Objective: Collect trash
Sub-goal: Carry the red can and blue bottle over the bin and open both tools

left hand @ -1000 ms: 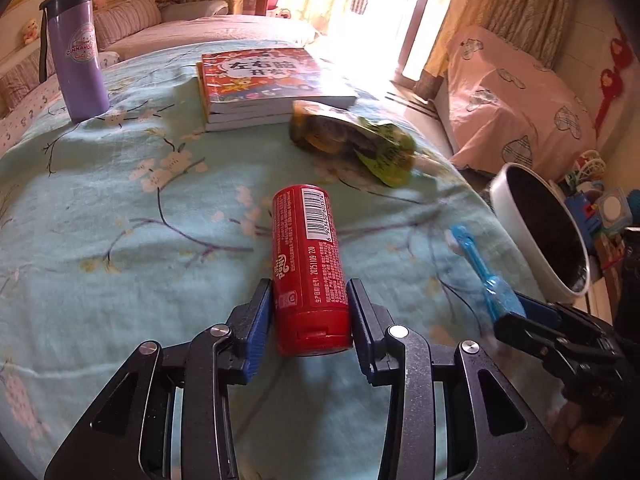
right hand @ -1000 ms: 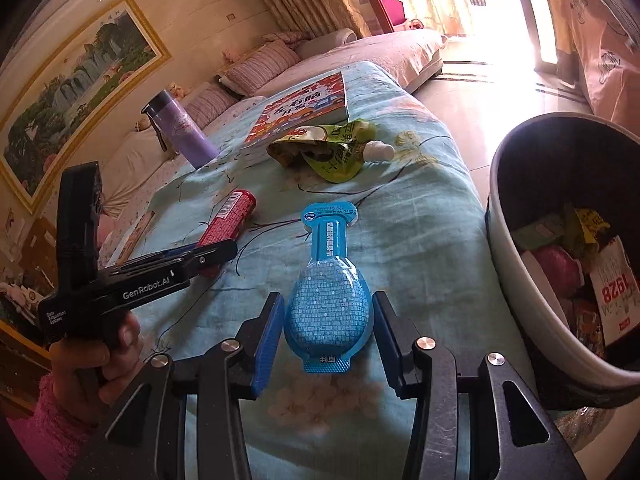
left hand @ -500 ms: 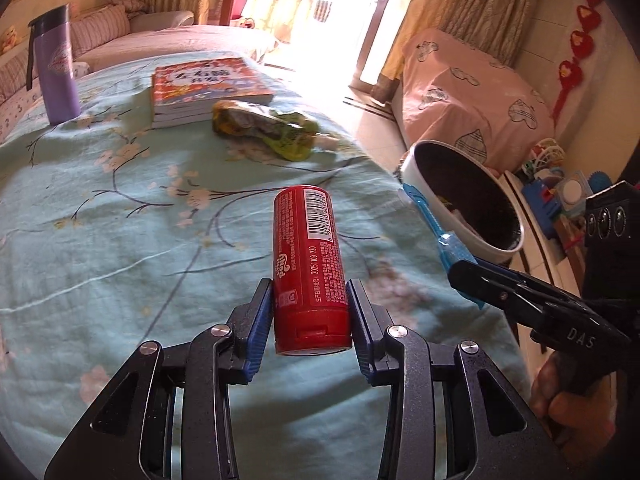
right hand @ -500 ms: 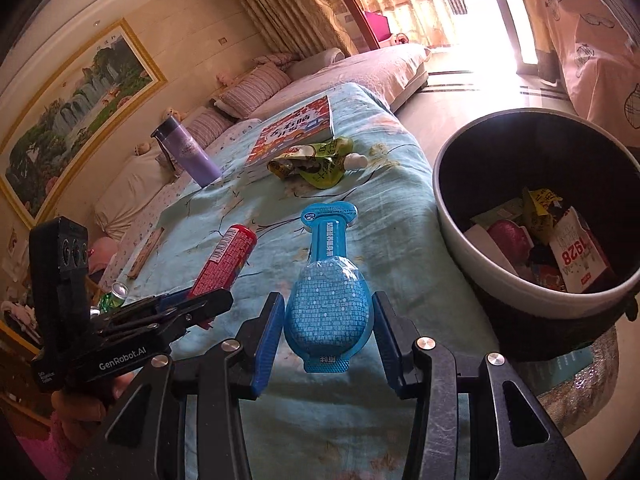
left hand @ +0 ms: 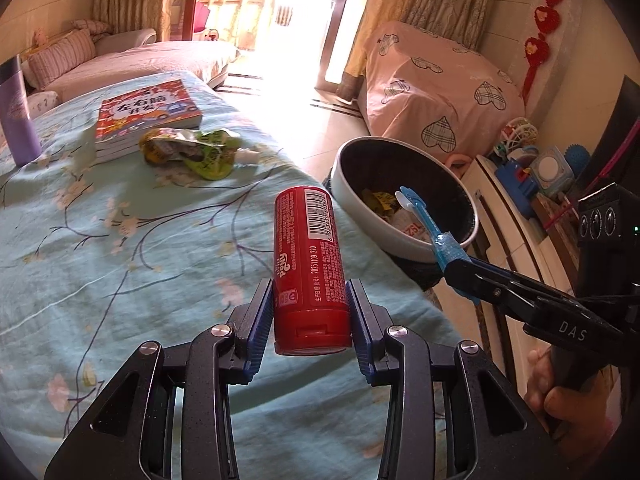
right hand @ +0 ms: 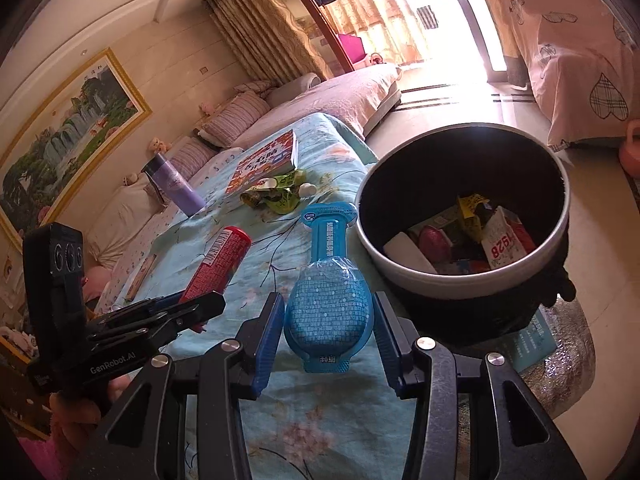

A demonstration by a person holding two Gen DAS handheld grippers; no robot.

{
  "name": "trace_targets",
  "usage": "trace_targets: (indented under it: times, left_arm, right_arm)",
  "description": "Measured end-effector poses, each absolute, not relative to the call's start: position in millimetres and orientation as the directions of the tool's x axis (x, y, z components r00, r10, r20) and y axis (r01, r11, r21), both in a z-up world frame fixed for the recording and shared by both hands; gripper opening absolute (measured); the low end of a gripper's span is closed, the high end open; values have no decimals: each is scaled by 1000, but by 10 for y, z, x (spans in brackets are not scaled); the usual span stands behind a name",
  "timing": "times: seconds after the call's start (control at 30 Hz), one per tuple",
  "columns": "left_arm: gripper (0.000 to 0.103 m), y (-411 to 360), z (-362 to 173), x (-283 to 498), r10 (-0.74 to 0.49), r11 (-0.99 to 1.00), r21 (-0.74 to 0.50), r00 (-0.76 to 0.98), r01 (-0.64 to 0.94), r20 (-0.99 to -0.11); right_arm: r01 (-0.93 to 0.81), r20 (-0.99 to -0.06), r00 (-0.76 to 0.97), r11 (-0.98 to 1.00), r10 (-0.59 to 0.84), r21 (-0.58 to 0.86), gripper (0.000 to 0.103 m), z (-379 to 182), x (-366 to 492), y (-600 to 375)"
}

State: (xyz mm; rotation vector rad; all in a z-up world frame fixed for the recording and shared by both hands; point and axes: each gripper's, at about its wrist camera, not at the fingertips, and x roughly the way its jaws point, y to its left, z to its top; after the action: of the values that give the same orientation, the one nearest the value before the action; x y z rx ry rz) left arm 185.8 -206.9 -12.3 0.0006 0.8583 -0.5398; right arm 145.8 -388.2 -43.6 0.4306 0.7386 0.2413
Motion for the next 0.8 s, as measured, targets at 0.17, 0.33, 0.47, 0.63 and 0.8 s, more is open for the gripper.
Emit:
trace_targets:
  times: [0.17, 0.33, 0.47, 0.63, 0.8]
  left_arm:
    - [35, -2257, -98, 1822, -462, 853, -200, 520, 481, -719]
    - [35, -2433, -71, 1796, -473, 840, -194, 511, 506, -718]
    - [35, -2552, -42, 1803, -482, 832, -193, 505, 520, -716]
    - [35, -2704, -16, 1817, -490, 823, -192, 496, 535, -717]
    - [35, -2809, 1, 1835, -494, 815, -186, 490, 549, -718]
  right_arm:
    - [-33, -585, 735, 879, 344, 475, 45, -452, 1365, -4083]
    - [-14, -576, 748, 876, 330, 483, 45, -449, 1299, -4258]
    - [-2, -572, 756, 875, 319, 485, 45, -429, 1264, -4371]
    - [10, -566, 767, 875, 303, 483, 45, -388, 1262, -4479]
    - [22, -562, 775, 876, 290, 482, 45, -370, 1272, -4565]
